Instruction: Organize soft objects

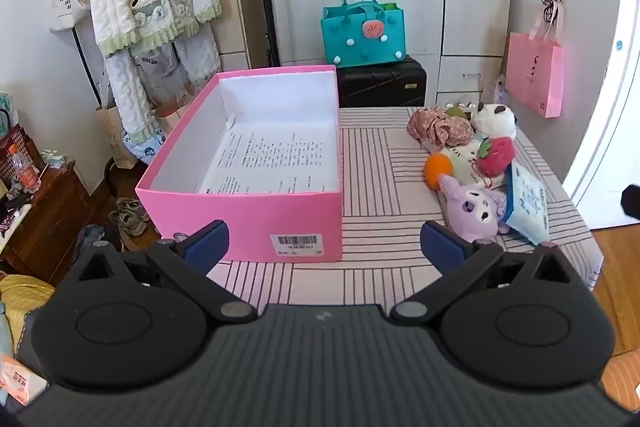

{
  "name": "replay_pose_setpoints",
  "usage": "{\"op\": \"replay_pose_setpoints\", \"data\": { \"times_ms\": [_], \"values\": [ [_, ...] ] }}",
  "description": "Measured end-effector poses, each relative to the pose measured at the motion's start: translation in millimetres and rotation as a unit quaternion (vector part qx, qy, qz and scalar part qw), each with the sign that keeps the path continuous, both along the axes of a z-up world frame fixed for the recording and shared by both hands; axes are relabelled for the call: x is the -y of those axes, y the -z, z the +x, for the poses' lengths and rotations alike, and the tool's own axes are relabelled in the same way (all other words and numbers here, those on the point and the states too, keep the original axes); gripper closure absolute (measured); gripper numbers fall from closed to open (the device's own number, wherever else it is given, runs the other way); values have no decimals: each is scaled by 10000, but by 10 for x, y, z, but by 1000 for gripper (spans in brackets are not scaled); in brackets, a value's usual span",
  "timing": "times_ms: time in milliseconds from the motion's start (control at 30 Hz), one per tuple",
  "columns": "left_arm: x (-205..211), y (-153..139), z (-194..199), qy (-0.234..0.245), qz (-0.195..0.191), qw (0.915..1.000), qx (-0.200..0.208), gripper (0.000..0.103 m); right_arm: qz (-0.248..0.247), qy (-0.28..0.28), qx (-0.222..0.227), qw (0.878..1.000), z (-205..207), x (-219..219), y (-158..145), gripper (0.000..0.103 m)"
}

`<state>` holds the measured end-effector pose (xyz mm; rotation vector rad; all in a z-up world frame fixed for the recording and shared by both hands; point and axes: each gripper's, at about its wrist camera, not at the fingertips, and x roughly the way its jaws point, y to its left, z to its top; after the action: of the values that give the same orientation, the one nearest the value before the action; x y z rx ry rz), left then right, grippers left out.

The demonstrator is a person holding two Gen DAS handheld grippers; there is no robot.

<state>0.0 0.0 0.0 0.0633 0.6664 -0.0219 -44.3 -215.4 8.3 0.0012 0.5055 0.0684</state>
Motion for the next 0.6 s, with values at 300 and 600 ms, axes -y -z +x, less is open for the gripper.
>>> {"op": "replay_pose_setpoints", "data": {
  "times_ms": [300,600],
  "values": [
    [28,-51,-36,239,92,9996,149,0,-132,-71,-160,9998,34,-25,49,0],
    [65,-29,-37,267,11,9995,182,0,-85,1,-185,9998,56,57,73,0]
  ]
}}
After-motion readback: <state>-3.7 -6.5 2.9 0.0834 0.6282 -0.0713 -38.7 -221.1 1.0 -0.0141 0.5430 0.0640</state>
